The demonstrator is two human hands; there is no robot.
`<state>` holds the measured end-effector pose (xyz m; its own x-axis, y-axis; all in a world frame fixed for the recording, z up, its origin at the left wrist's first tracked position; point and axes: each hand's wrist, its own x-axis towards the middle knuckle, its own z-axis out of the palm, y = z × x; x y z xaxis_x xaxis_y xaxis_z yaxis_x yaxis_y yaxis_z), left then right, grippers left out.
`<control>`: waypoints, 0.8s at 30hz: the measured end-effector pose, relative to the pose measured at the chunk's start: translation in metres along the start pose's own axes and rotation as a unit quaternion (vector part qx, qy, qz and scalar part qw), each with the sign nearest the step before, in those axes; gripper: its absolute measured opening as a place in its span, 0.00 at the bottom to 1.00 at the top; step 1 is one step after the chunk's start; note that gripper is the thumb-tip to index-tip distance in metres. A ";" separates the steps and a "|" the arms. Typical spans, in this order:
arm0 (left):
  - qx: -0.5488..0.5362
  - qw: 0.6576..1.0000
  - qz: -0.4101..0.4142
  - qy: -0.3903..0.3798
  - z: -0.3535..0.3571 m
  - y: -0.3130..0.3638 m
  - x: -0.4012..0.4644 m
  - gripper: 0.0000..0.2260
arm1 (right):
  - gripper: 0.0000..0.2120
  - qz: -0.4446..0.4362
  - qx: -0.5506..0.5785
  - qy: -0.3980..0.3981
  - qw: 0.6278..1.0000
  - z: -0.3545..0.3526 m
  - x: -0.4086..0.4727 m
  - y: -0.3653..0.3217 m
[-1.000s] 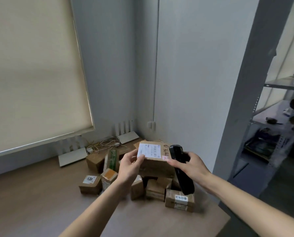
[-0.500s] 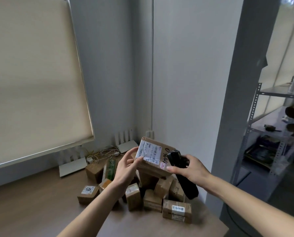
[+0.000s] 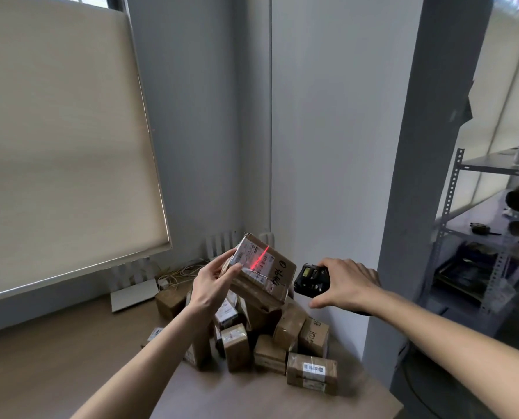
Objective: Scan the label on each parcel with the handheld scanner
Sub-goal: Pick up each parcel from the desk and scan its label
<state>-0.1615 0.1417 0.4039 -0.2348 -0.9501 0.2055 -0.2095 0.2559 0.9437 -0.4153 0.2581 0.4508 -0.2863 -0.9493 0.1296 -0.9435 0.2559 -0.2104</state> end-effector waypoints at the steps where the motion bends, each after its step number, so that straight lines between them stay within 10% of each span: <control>1: 0.001 1.000 0.000 0.000 0.000 0.001 0.000 0.24 | 0.35 0.001 -0.005 0.000 1.000 -0.001 0.000 0.000; 24: 0.032 0.999 -0.001 0.018 0.008 0.006 -0.003 0.15 | 0.38 -0.029 -0.043 -0.007 0.999 -0.001 0.009 0.007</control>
<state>-0.1696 0.1471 0.4069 -0.1995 -0.9564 0.2132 -0.2708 0.2629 0.9260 -0.4245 0.2520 0.4518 -0.2298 -0.9650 0.1262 -0.9694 0.2154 -0.1181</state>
